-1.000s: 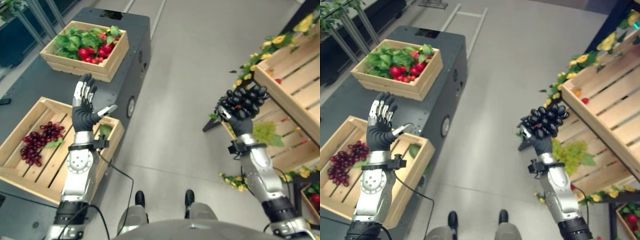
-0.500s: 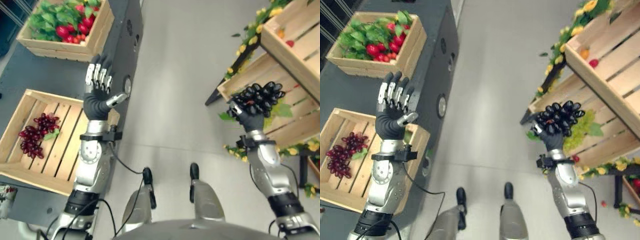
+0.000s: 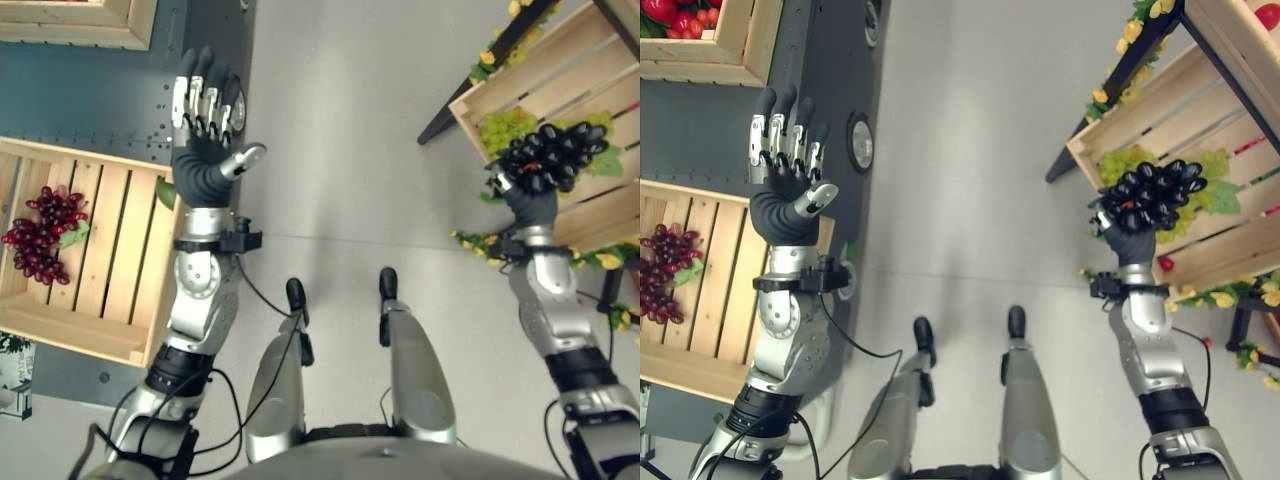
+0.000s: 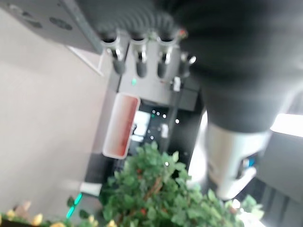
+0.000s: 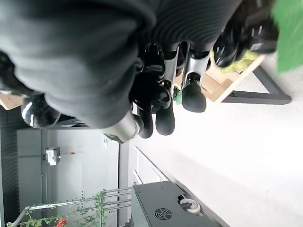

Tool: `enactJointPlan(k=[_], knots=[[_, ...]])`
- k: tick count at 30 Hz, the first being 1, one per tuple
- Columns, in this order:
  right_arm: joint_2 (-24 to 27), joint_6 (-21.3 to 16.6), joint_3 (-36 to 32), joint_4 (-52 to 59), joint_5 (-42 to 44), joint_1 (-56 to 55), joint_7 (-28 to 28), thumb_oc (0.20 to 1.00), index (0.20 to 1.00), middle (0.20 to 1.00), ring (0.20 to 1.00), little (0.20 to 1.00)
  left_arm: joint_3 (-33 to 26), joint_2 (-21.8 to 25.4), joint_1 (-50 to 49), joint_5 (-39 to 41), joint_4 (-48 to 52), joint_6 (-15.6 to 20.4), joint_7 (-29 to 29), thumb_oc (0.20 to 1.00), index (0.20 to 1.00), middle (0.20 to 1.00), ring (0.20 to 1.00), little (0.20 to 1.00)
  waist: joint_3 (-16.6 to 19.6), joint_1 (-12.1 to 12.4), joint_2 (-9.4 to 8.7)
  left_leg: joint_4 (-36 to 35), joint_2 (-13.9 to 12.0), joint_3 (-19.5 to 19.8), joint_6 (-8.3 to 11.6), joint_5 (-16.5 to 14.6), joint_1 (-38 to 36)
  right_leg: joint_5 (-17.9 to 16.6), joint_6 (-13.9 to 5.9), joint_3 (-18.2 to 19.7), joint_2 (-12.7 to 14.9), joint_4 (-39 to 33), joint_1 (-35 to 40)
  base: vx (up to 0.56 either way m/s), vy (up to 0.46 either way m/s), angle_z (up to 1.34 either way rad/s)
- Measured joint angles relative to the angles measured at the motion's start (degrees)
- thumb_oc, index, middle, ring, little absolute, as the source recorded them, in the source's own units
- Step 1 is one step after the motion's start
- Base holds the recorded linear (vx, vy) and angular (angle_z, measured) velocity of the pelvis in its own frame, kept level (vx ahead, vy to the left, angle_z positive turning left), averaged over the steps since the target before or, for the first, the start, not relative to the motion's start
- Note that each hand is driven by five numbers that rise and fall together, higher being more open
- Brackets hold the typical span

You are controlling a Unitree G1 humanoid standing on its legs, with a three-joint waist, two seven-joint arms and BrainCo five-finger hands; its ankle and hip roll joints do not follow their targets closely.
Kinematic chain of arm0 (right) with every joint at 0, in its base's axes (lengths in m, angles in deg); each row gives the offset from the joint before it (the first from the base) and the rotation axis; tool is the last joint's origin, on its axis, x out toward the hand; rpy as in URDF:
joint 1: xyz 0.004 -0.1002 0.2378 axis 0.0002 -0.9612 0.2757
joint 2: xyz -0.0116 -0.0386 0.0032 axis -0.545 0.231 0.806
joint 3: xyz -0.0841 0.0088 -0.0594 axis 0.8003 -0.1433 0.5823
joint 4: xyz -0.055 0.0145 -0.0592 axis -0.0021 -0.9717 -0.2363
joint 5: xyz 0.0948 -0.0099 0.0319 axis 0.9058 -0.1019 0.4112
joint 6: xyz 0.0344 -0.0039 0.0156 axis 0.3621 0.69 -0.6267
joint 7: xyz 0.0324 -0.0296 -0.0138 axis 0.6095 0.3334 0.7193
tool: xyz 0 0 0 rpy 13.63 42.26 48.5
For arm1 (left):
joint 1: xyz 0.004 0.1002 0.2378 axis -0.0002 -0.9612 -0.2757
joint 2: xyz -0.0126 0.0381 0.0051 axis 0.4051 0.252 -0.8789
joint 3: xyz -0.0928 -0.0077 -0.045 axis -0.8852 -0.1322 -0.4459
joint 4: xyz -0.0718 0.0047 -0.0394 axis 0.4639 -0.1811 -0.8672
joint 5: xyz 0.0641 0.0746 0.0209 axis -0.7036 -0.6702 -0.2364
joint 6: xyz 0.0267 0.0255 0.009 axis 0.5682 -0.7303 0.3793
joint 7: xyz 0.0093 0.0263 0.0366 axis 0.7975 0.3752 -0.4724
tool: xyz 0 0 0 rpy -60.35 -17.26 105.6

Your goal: Pick up the fruits from the basket on one side to the basket on the other side

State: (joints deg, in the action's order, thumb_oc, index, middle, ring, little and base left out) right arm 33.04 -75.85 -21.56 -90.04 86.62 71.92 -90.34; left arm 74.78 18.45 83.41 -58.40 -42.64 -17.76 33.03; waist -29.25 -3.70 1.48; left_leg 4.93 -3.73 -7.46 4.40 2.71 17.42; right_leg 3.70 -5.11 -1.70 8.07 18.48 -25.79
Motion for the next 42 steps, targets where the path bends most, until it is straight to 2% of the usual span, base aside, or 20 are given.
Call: enactJointPlan(k=[5, 8, 12, 13, 14, 16, 21, 27, 36, 37, 42], knots=[[1.7, -0.8, -0.6, -9.1, 0.2, 3.8, -2.3, 0.2, 0.2, 0.2, 0.2, 0.2, 0.0, 0.1, -0.2, 0.0, 0.0, 0.1, -1.2, 1.0, 1.0, 1.0, 1.0, 1.0, -0.2, 0.4, 0.16, 0.0, 0.0, 0.3, 0.22, 0.6, 1.3, 0.7, 0.31, 0.0, 0.1, 2.1, -2.2, 0.0, -0.005, 0.02], [5.2, -1.1, -1.0, -15.7, 2.6, 6.2, -2.8, 0.2, 0.2, 0.2, 0.2, 0.2, 0.2, 0.2, -0.1, -0.1, 0.0, 0.1, -1.2, 1.0, 1.0, 1.0, 1.0, 1.0, -0.6, 0.6, 0.91, -0.3, 0.1, 1.1, 0.36, 1.3, 2.3, 0.7, 0.33, -0.4, 0.1, 2.5, -3.1, -0.01, 0.001, 0.08], [13.2, -0.9, -2.1, -27.8, 8.0, 10.8, -2.5, 0.2, 0.2, 0.2, 0.2, 0.2, 1.0, 0.4, -0.3, 0.0, 0.0, 0.3, -1.2, 1.0, 1.0, 1.0, 1.0, 1.0, -1.0, 2.1, 1.84, -0.6, 0.2, 1.6, 0.45, 2.3, 4.5, 0.9, 0.63, -0.5, 0.3, 4.2, -6.1, 0.0, 0.02, 0.02], [14.4, -0.8, -1.7, -31.2, 8.7, 12.6, -2.2, 0.2, 0.2, 0.2, 0.2, 0.2, 1.2, 0.4, -0.3, 0.0, -0.1, 0.3, -1.3, 1.0, 1.0, 1.0, 1.0, 1.0, -1.0, 1.8, 1.89, -0.7, 0.2, 1.6, 0.55, 2.4, 4.7, 1.0, 0.75, -0.4, 0.3, 4.6, -6.6, -0.01, 0.032, 0.05], [17.3, -0.5, -1.7, -37.5, 10.0, 16.2, -2.0, 0.2, 0.2, 0.2, 0.2, 0.2, 2.0, 0.5, -0.8, 0.0, -0.1, 0.4, -1.2, 1.0, 1.0, 1.0, 1.0, 1.0, -1.1, 2.0, 2.18, -0.8, 0.4, 1.7, 0.54, 2.7, 5.3, 1.1, 0.9, -0.4, 0.5, 5.2, -7.6, 0.0, 0.0, 0.0], [20.1, 0.3, -1.6, -40.9, 11.8, 18.6, -1.9, 0.2, 0.2, 0.2, 0.2, 0.2, 2.5, 0.5, -1.0, 0.0, -0.1, 0.4, -1.2, 1.0, 1.0, 1.0, 1.0, 1.0, -1.2, 2.9, 2.36, -1.3, 0.5, 1.6, 0.59, 3.1, 5.7, 1.1, 1.01, -0.3, 0.5, 5.7, -8.5, 0.0, 0.02, 0.0], [26.2, 2.8, 1.3, -48.2, 11.9, 24.4, -1.1, 0.2, 0.2, 0.2, 0.2, 0.2, 3.7, 1.8, -0.7, 0.0, 0.2, 0.4, -1.1, 1.0, 1.0, 1.0, 1.0, 1.0, -1.3, 3.2, 3.14, -1.7, 0.8, 1.9, 0.71, 4.2, 6.9, 1.7, 1.28, -0.3, 0.9, 7.7, -10.7, -0.01, 0.037, 0.05], [28.5, 5.7, 2.5, -55.4, 10.1, 30.6, -0.5, 0.2, 0.2, 0.2, 0.2, 0.2, 4.5, 3.7, -0.5, -0.1, 0.4, 0.4, -1.1, 1.0, 1.0, 1.0, 1.0, 1.0, -1.3, 3.1, 4.73, -2.5, 1.2, 2.1, 0.92, 5.3, 8.8, 1.9, 1.41, 0.0, 1.2, 9.7, -13.8, 0.0, 0.02, 0.04], [30.2, 8.6, 4.8, -61.2, 7.0, 33.7, -0.9, 0.216, 0.216, 0.216, 0.216, 0.216, 4.6, 3.7, -0.2, -0.1, 0.6, 0.4, -1.2, 1.0, 1.0, 1.0, 1.0, 1.0, -1.3, 3.0, 5.93, -2.5, 1.2, 2.1, 1.23, 5.6, 9.5, 2.6, 2.08, 0.4, 1.2, 11.7, -15.8, 0.0, 0.0, 0.0], [30.2, 9.4, 5.0, -61.9, 6.2, 33.9, -0.9, 1.0, 1.0, 1.0, 1.0, 1.0, 4.6, 3.7, 0.0, -0.1, 0.6, 0.4, -1.2, 1.0, 1.0, 1.0, 1.0, 1.0, -1.3, 3.1, 5.95, -2.5, 1.2, 2.2, 1.25, 5.7, 9.6, 2.7, 2.18, 0.4, 1.2, 12.1, -16.1, 0.0, 0.0, 0.0], [30.3, 11.1, 6.9, -64.1, 5.0, 35.9, -1.0, 1.0, 1.0, 1.0, 1.0, 1.0, 4.6, 3.7, 0.3, -0.1, 0.6, 0.4, -1.2, 1.0, 1.0, 1.0, 1.0, 1.0, -1.3, 3.0, 6.03, -2.6, 1.2, 3.0, 1.82, 6.3, 10.2, 2.8, 2.49, 0.3, 1.1, 13.0, -16.9, 0.0, -0.001, 0.02]])
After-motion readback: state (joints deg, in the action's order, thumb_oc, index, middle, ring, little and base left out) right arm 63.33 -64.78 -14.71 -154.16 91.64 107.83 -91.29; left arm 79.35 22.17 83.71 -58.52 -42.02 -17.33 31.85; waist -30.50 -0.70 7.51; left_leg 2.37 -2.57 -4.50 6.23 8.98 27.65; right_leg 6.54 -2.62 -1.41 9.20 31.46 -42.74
